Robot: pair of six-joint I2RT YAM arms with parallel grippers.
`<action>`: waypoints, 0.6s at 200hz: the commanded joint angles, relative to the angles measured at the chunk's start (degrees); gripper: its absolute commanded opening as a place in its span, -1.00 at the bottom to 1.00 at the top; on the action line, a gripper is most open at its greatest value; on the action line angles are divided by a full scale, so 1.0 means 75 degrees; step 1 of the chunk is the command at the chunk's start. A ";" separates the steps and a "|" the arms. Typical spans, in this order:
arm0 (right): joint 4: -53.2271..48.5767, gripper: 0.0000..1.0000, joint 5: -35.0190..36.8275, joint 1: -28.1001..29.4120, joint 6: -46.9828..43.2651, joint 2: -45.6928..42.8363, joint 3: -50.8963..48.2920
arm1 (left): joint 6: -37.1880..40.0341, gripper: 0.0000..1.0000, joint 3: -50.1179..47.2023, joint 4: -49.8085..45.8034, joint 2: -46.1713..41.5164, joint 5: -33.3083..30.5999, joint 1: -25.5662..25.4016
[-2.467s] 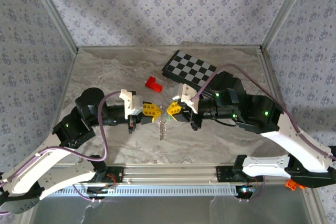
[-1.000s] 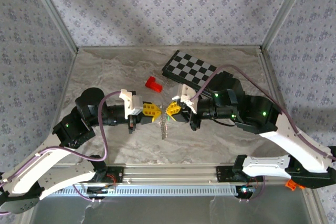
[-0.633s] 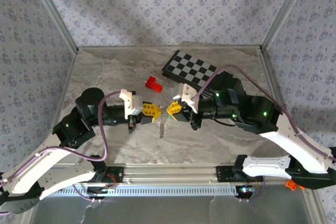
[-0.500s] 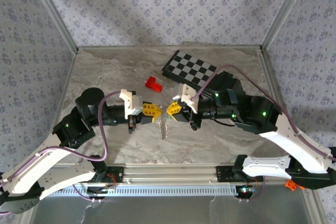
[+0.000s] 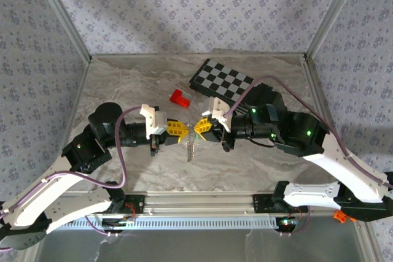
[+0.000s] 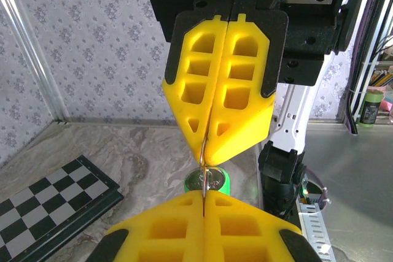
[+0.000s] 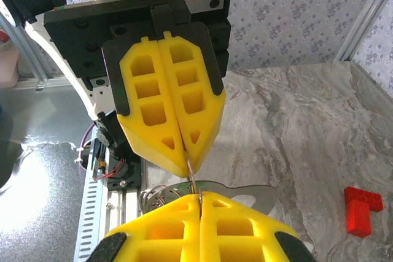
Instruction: Put the keys on the keyring
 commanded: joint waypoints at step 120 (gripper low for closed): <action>0.0340 -1.00 -0.0049 -0.0027 0.0099 -0.0335 -0.0254 | -0.0018 -1.00 0.0011 0.0438 -0.0038 0.0040 -0.0050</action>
